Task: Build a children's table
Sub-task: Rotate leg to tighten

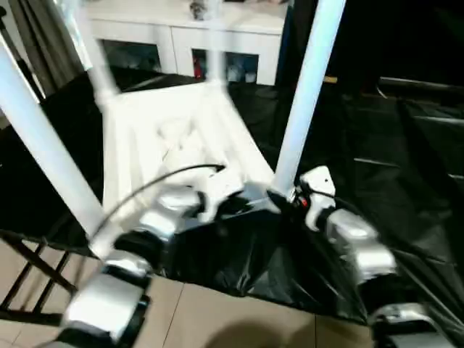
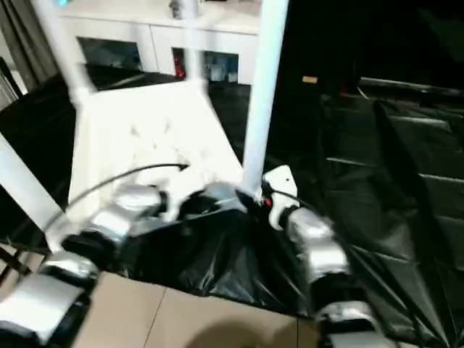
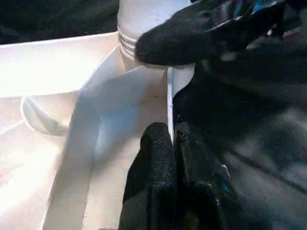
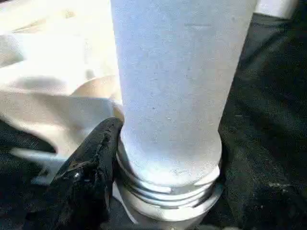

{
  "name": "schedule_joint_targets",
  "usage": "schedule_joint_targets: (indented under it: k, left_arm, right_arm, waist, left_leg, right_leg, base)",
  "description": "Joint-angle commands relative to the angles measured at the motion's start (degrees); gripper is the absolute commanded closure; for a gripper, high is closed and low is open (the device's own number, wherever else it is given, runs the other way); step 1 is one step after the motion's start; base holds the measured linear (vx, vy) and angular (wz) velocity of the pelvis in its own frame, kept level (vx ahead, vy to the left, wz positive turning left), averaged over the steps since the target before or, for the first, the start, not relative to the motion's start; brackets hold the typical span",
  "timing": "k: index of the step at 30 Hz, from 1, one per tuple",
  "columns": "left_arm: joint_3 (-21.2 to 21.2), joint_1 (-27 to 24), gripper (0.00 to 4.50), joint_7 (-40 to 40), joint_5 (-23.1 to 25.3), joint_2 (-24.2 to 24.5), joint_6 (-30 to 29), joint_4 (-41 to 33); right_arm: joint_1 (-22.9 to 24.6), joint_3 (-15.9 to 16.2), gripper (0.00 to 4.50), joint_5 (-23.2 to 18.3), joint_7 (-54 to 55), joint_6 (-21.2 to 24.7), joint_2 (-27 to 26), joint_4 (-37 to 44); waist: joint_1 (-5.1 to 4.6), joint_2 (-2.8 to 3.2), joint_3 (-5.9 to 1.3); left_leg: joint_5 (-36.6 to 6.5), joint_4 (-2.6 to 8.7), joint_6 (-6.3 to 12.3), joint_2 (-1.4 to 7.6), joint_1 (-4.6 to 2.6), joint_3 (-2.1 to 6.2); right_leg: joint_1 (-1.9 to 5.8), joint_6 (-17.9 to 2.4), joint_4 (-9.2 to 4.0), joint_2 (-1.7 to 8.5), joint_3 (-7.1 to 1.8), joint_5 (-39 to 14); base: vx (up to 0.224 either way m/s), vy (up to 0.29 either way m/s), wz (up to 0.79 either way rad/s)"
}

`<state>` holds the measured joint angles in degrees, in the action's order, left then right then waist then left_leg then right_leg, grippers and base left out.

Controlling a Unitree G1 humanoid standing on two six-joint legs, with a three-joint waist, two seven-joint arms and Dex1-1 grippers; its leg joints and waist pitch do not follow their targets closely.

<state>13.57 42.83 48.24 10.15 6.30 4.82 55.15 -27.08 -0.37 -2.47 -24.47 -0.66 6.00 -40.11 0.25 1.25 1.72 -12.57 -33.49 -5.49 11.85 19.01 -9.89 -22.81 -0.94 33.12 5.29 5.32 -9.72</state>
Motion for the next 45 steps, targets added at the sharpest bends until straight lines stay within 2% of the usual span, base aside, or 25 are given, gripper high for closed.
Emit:
schedule_joint_targets:
  k: [1,2,3,4,8,9,13,16,18,19,20,23,24,29,30,38,42,43,45]
  left_arm:
    - [3.81,-0.96,4.5,0.16,0.89,-5.52,0.27,0.1]
    - [3.95,-0.96,4.5,-0.41,1.06,-5.88,0.28,0.15]
    - [3.96,-0.96,4.5,-0.41,1.06,-5.88,0.28,0.15]
    - [3.72,-0.81,4.5,-0.96,1.21,-5.4,1.12,0.34]
    - [3.07,-0.85,4.5,0.05,0.78,-3.69,2.53,0.16]
    - [2.8,-0.93,4.5,1.21,0.36,-2.87,3.32,0.04]
    - [2.07,-1.16,4.5,5.6,-0.56,0.08,5.01,-0.06]
    - [1.69,-1.08,4.5,9.2,-1.17,2.23,6.34,0.3]
    - [1.33,-1.03,4.5,12.52,-2.3,3.3,6.59,0.18]
    - [1.21,-1.04,4.5,15.4,-3.13,4.14,6.74,0.0]
    - [1.23,-0.99,4.5,17.42,-3.48,4.78,6.79,-0.01]
    - [1.59,-0.91,4.5,22.2,-3.93,6.18,7.34,0.1]
    - [1.74,-0.91,4.5,23.32,-3.94,6.62,7.35,0.1]
    - [2.42,-0.28,4.5,27.09,-4.33,8.29,7.54,0.62]
    - [2.56,-0.2,4.5,27.76,-4.36,8.48,7.5,0.68]
    - [2.6,-0.15,4.5,30.55,-4.41,9.56,7.57,0.84]
    - [1.82,-0.3,4.5,27.95,-4.7,9.02,6.54,0.92]
    - [1.65,-0.12,4.5,23.97,-3.75,8.49,5.3,1.44]
    - [1.24,0.11,4.5,18.57,-2.73,7.38,3.91,2.27]
  right_arm:
    - [-1.17,2.91,1.77,2.28,4.08,1.1,-4.47,-3.71]
    - [-1.49,3.76,1.77,3.46,4.99,-0.45,-4.88,-3.57]
    - [-1.49,3.76,1.21,3.47,5.0,-0.46,-4.88,-3.57]
    - [-1.77,3.62,1.04,3.6,4.46,-2.16,-4.17,-3.0]
    - [-2.05,2.73,0.85,2.6,0.93,-3.3,-1.91,-2.27]
    - [-2.1,2.23,0.64,1.4,-1.79,-3.22,-0.9,-2.11]
    - [-1.84,1.38,0.46,-2.98,-12.78,-0.35,2.89,-0.99]
    - [-1.28,3.37,0.46,-3.12,-21.03,-0.85,6.42,-0.25]
    - [-0.91,4.84,0.46,-2.79,-26.17,-1.63,8.48,0.16]
    - [-0.59,5.88,0.46,-2.88,-30.02,-1.88,9.77,0.67]
    - [-0.51,6.5,0.46,-2.91,-32.52,-2.21,10.57,0.84]
    - [-0.68,7.68,0.46,-3.64,-38.41,-1.91,12.15,1.2]
    - [-0.77,8.07,0.63,-3.8,-39.84,-1.79,12.5,1.37]
    - [-2.09,9.93,0.76,-3.24,-44.89,-2.51,13.59,0.28]
    - [-2.26,10.09,1.02,-3.29,-45.5,-2.41,13.59,0.22]
    - [-2.52,10.7,1.55,-4.03,-48.7,-0.78,13.64,0.59]
    - [-2.03,9.14,1.78,-4.62,-44.43,0.65,12.48,0.62]
    - [-1.98,6.93,1.81,-5.14,-38.92,1.59,10.94,0.0]
    - [-1.63,5.11,1.82,-4.3,-31.44,0.89,9.19,-0.84]
  waist:
    - [-0.23,-0.15,-2.28]
    - [-0.39,-0.11,-2.29]
    - [-0.38,-0.11,-2.34]
    - [-0.39,-0.14,-2.34]
    - [-0.09,-0.11,-2.57]
    - [-0.02,-0.13,-2.62]
    - [0.16,-0.23,-3.0]
    - [0.33,-0.05,-3.32]
    - [0.57,-0.01,-3.24]
    - [0.63,-0.42,-3.19]
    - [0.79,-0.18,-3.2]
    - [1.2,-0.06,-3.17]
    - [1.45,0.03,-3.14]
    - [2.07,-0.04,-3.18]
    - [2.19,-0.1,-3.26]
    - [2.71,-0.15,-3.29]
    - [2.83,-0.29,-3.16]
    - [2.8,-0.05,-3.06]
    - [2.63,-0.35,-2.83]
  left_leg:
    - [-14.27,4.48,3.27,0.82,0.72,0.15]
    - [-14.63,4.53,3.22,0.79,0.82,0.21]
    - [-14.64,4.5,3.25,0.81,0.84,0.21]
    - [-14.87,4.48,3.66,0.81,0.83,0.16]
    - [-13.43,4.23,4.88,0.91,0.7,-0.07]
    - [-12.98,4.18,5.25,0.88,0.72,-0.11]
    - [-7.9,3.75,8.36,0.9,1.33,-0.17]
    - [-5.19,3.39,9.88,1.06,1.42,-0.12]
    - [-4.12,3.24,10.7,1.25,1.48,-0.3]
    - [-4.4,3.25,10.8,1.28,1.46,-0.36]
    - [-4.84,3.24,10.8,1.38,1.4,-0.38]
    - [-5.23,3.24,10.4,1.69,1.26,-0.36]
    - [-5.47,3.25,10.2,1.72,1.12,-0.4]
    - [-5.11,3.3,9.13,1.73,1.11,-0.4]
    - [-4.64,3.26,9.2,1.74,1.04,-0.41]
    - [-3.74,3.2,9.35,1.75,1.03,-0.41]
    - [-4.71,3.3,8.35,1.74,1.08,-0.41]
    - [-5.49,3.37,7.77,1.73,1.07,-0.43]
    - [-7.16,3.61,5.97,1.72,0.94,-0.38]
  right_leg:
    - [2.34,-9.06,-5.12,2.79,-2.33,-24.25]
    - [2.44,-8.98,-5.13,2.77,-2.26,-24.15]
    - [2.46,-8.96,-5.13,2.81,-2.28,-23.85]
    - [2.43,-9.26,-5.06,2.77,-2.34,-22.98]
    - [2.51,-11.01,-4.68,2.78,-2.53,-18.9]
    - [2.6,-11.45,-4.54,2.76,-2.52,-17.83]
    - [3.35,-14.06,-3.49,2.88,-2.57,-10.36]
    - [3.54,-15.59,-2.79,2.9,-2.45,-5.52]
    - [3.53,-16.68,-2.47,2.76,-2.31,-3.17]
    - [3.49,-16.74,-2.53,2.74,-2.25,-3.48]
    - [3.45,-16.79,-2.47,2.83,-2.28,-4.2]
    - [3.27,-17.09,-2.36,2.9,-2.35,-4.31]
    - [3.18,-17.31,-2.35,2.96,-2.39,-4.25]
    - [3.26,-17.48,-2.11,3.03,-2.48,-3.53]
    - [3.25,-17.62,-2.01,3.06,-2.49,-2.85]
    - [3.32,-17.57,-1.9,3.12,-2.48,-2.44]
    - [3.29,-16.96,-2.08,3.14,-2.52,-4.54]
    - [3.19,-16.64,-2.17,3.17,-2.56,-5.86]
    - [3.03,-15.5,-2.65,3.21,-2.64,-9.5]
  base:
    - [0.0,0.0,0.0]
    - [0.0,0.0,0.0]
    - [0.0,0.0,0.0]
    - [0.0,0.0,0.0]
    - [0.0,0.0,0.0]
    - [0.0,0.0,0.0]
    - [0.0,0.0,0.0]
    - [0.0,0.0,0.0]
    - [0.0,0.0,0.0]
    - [0.0,0.0,0.0]
    - [0.0,0.0,0.0]
    - [0.0,0.0,0.0]
    - [0.0,0.0,0.0]
    - [0.0,0.0,0.0]
    - [0.0,0.0,0.0]
    - [0.0,0.0,0.0]
    - [0.0,0.0,0.0]
    - [0.0,0.0,0.0]
    - [0.0,0.0,0.0]
